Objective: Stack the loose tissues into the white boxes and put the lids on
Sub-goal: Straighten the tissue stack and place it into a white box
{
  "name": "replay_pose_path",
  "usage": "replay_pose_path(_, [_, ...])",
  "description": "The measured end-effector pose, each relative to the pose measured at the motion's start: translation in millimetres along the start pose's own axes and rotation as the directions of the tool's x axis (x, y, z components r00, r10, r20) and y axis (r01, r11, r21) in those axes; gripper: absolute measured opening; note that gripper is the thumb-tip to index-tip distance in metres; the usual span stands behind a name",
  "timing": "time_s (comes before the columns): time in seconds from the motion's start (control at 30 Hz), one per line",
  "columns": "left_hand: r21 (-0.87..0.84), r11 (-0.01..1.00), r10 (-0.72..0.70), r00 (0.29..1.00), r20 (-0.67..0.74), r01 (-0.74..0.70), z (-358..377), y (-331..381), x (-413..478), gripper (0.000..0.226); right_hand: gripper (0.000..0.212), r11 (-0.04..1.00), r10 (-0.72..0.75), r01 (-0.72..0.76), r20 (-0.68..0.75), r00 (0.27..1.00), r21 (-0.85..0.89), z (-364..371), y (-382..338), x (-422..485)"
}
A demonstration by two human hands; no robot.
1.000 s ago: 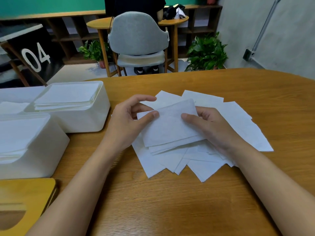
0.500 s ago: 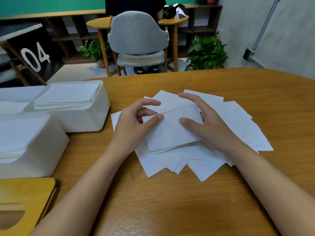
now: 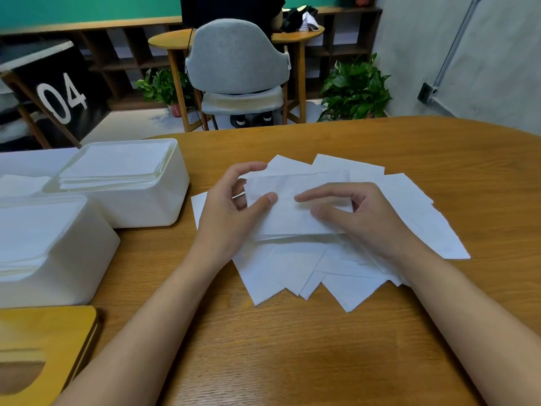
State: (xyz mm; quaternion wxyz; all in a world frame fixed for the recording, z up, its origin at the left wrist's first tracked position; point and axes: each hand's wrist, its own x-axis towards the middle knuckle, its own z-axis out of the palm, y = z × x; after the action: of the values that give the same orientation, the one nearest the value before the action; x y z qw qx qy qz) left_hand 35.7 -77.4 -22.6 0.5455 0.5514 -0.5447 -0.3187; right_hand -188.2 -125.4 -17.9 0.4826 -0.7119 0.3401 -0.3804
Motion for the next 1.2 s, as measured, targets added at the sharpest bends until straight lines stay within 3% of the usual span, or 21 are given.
replay_pose_path(0.1, [0.224, 0.961, 0.167, 0.986, -0.001, -0.163, 1, -5, -1, 0.046, 0.035, 0.998, 0.056, -0.058, -0.145, 0.988, -0.015, -2, 8, 3])
replay_pose_path(0.17, [0.353, 0.89, 0.264, 0.957, 0.12, -0.29, 0, -7, -3, 0.036, 0.038, 0.994, 0.062, -0.082, -0.248, 0.967, -0.071, -6, 12, 7])
replay_pose_path(0.3, [0.463, 0.771, 0.186, 0.85, 0.494, -0.437, 3, -14, -6, 0.022, 0.04, 0.988, 0.095, -0.126, -0.304, 0.948, -0.085, -8, 17, 10])
replay_pose_path(0.4, [0.5, 0.737, 0.139, 0.825, 0.548, -0.456, 4, -19, -7, 0.029, 0.039, 0.986, 0.082, -0.121, -0.305, 0.949, -0.111, -6, 19, 11])
replay_pose_path(0.63, [0.525, 0.7, 0.159, 0.822, 0.546, -0.484, 9, -20, -5, 0.02, 0.04, 0.984, 0.049, -0.096, -0.288, 0.956, -0.152, -5, 21, 11])
replay_pose_path(0.83, [0.473, 0.742, 0.221, 0.838, 0.499, -0.476, 11, -19, -7, 0.005, 0.034, 0.982, 0.037, -0.085, -0.266, 0.963, -0.172, -5, 20, 10])
replay_pose_path(0.93, [0.395, 0.8, 0.305, 0.872, 0.383, -0.453, 13, -13, -9, 0.004, 0.016, 0.988, -0.003, -0.033, -0.234, 0.972, -0.149, -1, 14, 8])
replay_pose_path(1.1, [0.21, 0.906, 0.338, 0.926, 0.169, -0.369, 16, -3, -11, 0.005, 0.037, 0.994, -0.082, 0.071, -0.133, 0.988, -0.087, 3, 7, 1])
replay_pose_path(1.2, [0.104, 0.943, 0.303, 0.945, 0.119, -0.316, 14, -2, -9, 0.012, 0.018, 0.987, -0.114, 0.098, -0.124, 0.986, -0.129, 6, 9, 1])
